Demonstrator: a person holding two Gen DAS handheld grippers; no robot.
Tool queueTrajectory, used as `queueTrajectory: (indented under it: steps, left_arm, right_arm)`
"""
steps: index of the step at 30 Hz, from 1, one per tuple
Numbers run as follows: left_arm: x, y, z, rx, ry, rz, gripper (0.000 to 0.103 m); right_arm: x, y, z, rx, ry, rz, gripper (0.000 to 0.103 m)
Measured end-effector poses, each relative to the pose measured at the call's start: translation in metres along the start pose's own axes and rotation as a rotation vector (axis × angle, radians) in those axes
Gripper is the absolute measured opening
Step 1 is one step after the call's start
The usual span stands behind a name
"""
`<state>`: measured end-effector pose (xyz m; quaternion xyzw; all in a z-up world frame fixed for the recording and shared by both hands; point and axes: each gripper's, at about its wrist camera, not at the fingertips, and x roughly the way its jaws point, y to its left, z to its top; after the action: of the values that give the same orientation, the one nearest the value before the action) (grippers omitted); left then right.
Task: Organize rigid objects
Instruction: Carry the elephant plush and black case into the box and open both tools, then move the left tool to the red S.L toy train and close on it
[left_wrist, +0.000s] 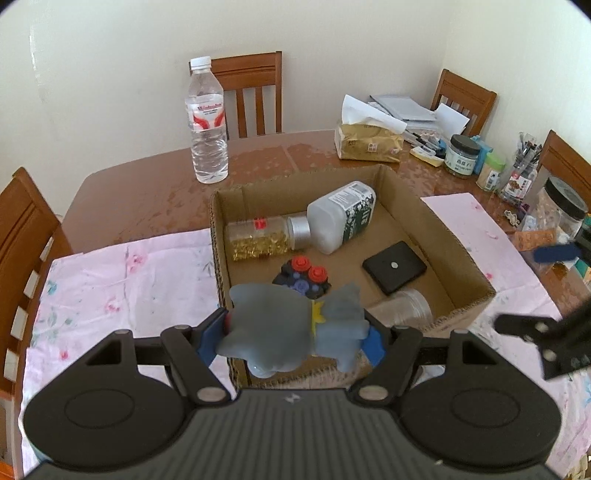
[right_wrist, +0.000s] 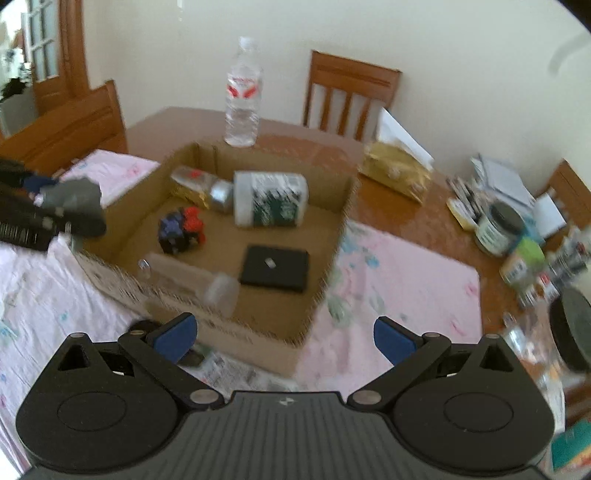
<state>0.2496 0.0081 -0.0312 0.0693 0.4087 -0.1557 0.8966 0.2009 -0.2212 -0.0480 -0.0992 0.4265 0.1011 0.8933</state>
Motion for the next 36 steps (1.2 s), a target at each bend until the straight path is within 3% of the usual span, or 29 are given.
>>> queueTrajectory:
  steps: [2,5,6,13,24,36]
  left_arm:
    - [0.006,0.001,0.003,0.008,-0.002,0.006,0.075]
    - [0.008,0.003,0.006,0.011,-0.021,0.018,0.097]
    - [0.007,0.004,0.006,0.012,-0.036,0.024,0.099]
    - [-0.002,0.007,-0.003,0.003,-0.043,0.039,0.099]
    - [-0.028,0.002,-0.041,-0.043,-0.028,0.052,0.100]
    - [-0.022,-0.006,-0.069,-0.035,0.044,0.024,0.100]
  right_arm:
    - [-0.003,-0.005,-0.007,0.031,0.010,-0.012,0.103]
    - [-0.006,-0.012,-0.015,0.072,0.023,-0.033,0.103]
    - [-0.006,-0.013,-0.017,0.083,0.027,-0.042,0.103]
    - [-0.003,-0.010,-0.029,0.117,0.054,-0.066,0.103]
    - [0.025,0.007,-0.057,0.165,0.139,-0.040,0.103]
    - [0.056,0.018,-0.067,0.273,0.168,-0.045,0.103]
